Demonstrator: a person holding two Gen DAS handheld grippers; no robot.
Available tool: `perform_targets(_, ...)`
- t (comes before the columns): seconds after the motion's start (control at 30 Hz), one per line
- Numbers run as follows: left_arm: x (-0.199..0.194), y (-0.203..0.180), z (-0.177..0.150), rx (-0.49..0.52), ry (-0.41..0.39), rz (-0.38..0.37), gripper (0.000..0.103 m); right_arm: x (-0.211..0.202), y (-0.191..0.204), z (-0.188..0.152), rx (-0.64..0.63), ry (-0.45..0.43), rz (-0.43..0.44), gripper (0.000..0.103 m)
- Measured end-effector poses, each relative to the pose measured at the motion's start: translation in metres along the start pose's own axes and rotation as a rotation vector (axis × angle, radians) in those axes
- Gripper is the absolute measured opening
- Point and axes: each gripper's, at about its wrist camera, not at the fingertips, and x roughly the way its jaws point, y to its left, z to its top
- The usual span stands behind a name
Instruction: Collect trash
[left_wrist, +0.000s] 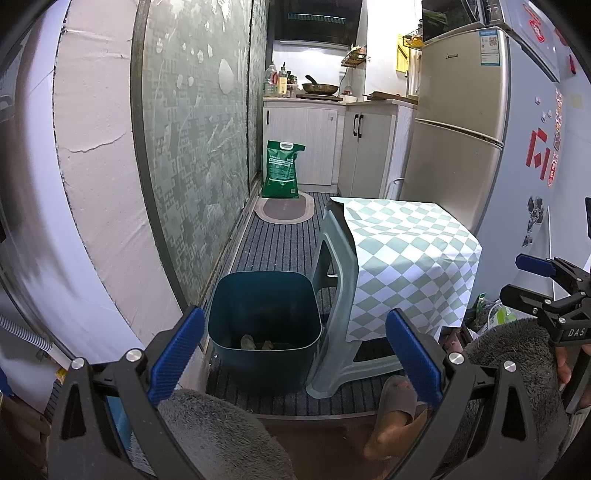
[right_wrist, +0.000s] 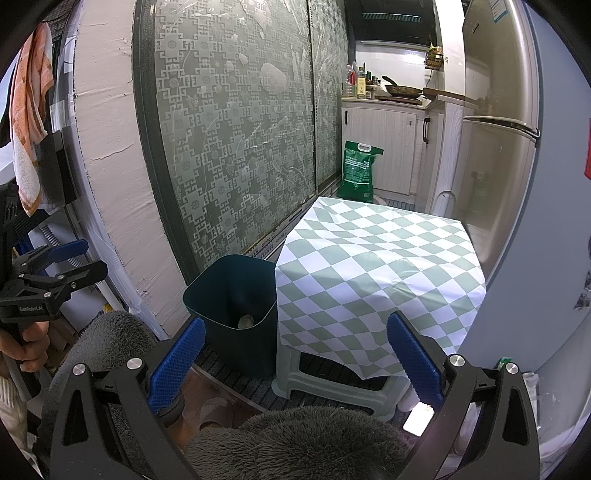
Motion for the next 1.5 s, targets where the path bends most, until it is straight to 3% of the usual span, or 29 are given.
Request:
perform_targets(1.33,-0.002,-0.010,0.002,0.026,0.010,-0.002,0.100,0.000,0.000,0.000,-0.001,0.000,0.000,0.099)
perform_targets(1.5,0.001,-0.018,0.001,0.030,0.020,0.099,0.100,0.000,0.000,0.000,-0.001,0.000,0.000,0.099)
